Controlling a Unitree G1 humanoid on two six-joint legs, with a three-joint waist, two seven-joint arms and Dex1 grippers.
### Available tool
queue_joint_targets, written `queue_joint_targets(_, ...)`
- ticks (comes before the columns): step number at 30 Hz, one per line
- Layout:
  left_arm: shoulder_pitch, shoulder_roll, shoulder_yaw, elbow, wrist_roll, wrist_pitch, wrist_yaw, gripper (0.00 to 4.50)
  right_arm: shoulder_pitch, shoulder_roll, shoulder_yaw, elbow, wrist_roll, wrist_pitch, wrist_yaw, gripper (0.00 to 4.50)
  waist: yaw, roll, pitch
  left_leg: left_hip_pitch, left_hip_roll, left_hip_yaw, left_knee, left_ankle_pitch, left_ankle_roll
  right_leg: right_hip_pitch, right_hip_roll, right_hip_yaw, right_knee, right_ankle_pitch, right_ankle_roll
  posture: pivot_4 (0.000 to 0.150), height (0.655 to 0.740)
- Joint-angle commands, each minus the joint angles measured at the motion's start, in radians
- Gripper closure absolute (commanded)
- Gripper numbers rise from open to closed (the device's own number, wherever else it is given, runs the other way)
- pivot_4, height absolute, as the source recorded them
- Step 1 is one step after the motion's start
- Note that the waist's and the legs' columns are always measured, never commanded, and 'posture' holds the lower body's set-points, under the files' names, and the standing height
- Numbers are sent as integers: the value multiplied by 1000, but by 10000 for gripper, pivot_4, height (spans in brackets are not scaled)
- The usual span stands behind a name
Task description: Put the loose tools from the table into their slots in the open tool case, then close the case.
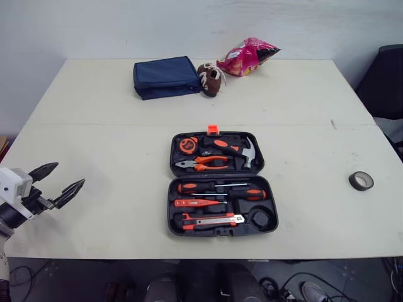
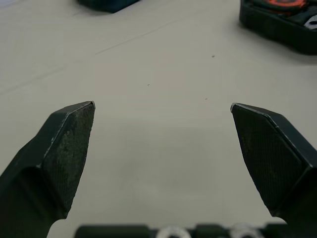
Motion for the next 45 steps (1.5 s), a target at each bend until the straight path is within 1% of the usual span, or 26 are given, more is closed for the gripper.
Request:
queue_joint_targets(1, -72, -32, -70, -164, -72, 83, 35, 294, -31, -99, 36, -157, 67, 122, 15, 0, -1, 3, 0, 0, 0, 0, 0, 2, -2, 0, 0, 0, 0, 1, 1, 1500, 7400)
queue_joint_targets(2, -93, -53, -91, -218, -109, 136, 58, 294, -30, -134, 43, -202, 82, 192, 8, 0, -1, 5, -1, 0, -1, 1, 0, 2, -2, 0, 0, 2, 0, 2, 2, 1500, 7400)
queue_joint_targets(4, -122, -84, -133, -297, -135, 187, 86, 294, -15, -205, 54, -263, 72, 335, -23, 0, 1, 9, -3, -1, -2, 2, 0, 3, -1, 0, 0, 3, -1, 3, 3, 1500, 7400)
queue_joint_targets(5, -125, -92, -147, -333, -149, 214, 92, 294, -2, -232, 56, -291, 72, 400, -29, 0, 2, 8, -3, -1, -2, 2, 0, 5, 2, -1, 0, 3, -1, 3, 3, 1500, 7400)
queue_joint_targets(9, -153, -111, -240, -465, -202, 305, 90, 294, 0, -366, 77, -393, 146, 634, 55, 0, 4, 6, -3, -1, 1, 0, -3, 6, -1, -1, 6, 3, -3, 1, 1, 1500, 7400)
queue_joint_targets(10, -164, -107, -269, -493, -218, 334, 78, 294, -17, -404, 88, -387, 154, 692, 74, 0, 3, 6, -3, -2, 1, 0, -2, 6, -1, -1, 6, 3, -3, 0, 1, 1500, 7400)
queue_joint_targets(12, -173, -100, -296, -526, -238, 370, 68, 294, -35, -440, 92, -378, 156, 762, 96, 0, 4, 6, -2, -2, 0, 1, -1, 6, 0, -1, 6, 3, -3, 1, 3, 1500, 7400)
queue_joint_targets(13, -191, -99, -347, -570, -264, 408, 47, 294, -93, -514, 155, -297, 110, 778, 133, 0, 3, 5, -2, -2, 0, 1, -1, 6, 1, -1, 5, 4, -3, 2, 3, 1500, 7400)
queue_joint_targets(15, -222, -108, -412, -629, -299, 458, 35, 294, -187, -613, 260, -174, 36, 788, 193, 0, -2, 4, -1, -1, -1, 2, 1, 6, 2, 0, 5, 4, -3, 2, 5, 1500, 7400)
queue_joint_targets(16, -238, -117, -435, -649, -305, 473, 41, 294, -236, -646, 316, -119, 2, 759, 239, 0, -1, 3, 0, -2, -2, 3, 1, 7, 4, 0, 5, 6, -4, 4, 7, 1500, 7400)
queue_joint_targets(17, -246, -123, -443, -658, -307, 481, 49, 294, -268, -658, 347, -87, -17, 734, 271, 0, 0, 3, 0, -2, -3, 3, 1, 8, 6, 0, 4, 7, -5, 5, 8, 1500, 7400)
queue_joint_targets(20, -263, -144, -457, -671, -322, 506, 74, 294, -460, -653, 487, 52, -91, 687, 297, 0, 1, 2, 0, -2, -2, 2, 1, 9, 4, 1, 7, 6, -7, 6, 8, 1500, 7400)
queue_joint_targets(24, -255, -145, -504, -680, -268, 479, 50, 294, -683, -625, 653, 219, -211, 634, 317, 0, 0, 4, 1, -4, -1, 3, 3, 10, 4, -1, 7, 7, -7, 5, 8, 1500, 7400)
queue_joint_targets(27, -263, -152, -514, -683, -263, 474, 54, 294, -777, -610, 703, 305, -250, 636, 324, 0, 1, 4, 1, -5, -1, 4, 5, 10, 4, -1, 7, 7, -6, 5, 8, 1500, 7400)
queue_joint_targets(30, -290, -149, -528, -712, -267, 487, 63, 294, -882, -580, 771, 394, -307, 709, 288, 0, 2, 4, 1, -5, -1, 3, 8, 10, 4, -1, 6, 7, -3, 5, 8, 1500, 7400)
queue_joint_targets(37, -295, -126, -507, -765, -297, 528, 79, 294, -994, -556, 834, 520, -374, 716, 308, 0, 1, 4, 1, -7, -1, 2, 11, 9, 4, -1, 6, 7, -3, 6, 8, 1500, 7400)
queue_joint_targets(40, -304, -122, -502, -762, -302, 531, 78, 0, -1027, -560, 837, 558, -389, 693, 305, 8186, 2, 4, 1, -6, -1, 2, 12, 9, 4, -1, 6, 7, -2, 6, 8, 1500, 7400)
queue_joint_targets(45, -310, -121, -506, -758, -302, 522, 64, 0, -1046, -588, 820, 561, -384, 669, 324, 32993, 2, 4, 1, -7, -1, 2, 13, 9, 5, -1, 6, 7, -2, 6, 9, 1500, 7400)
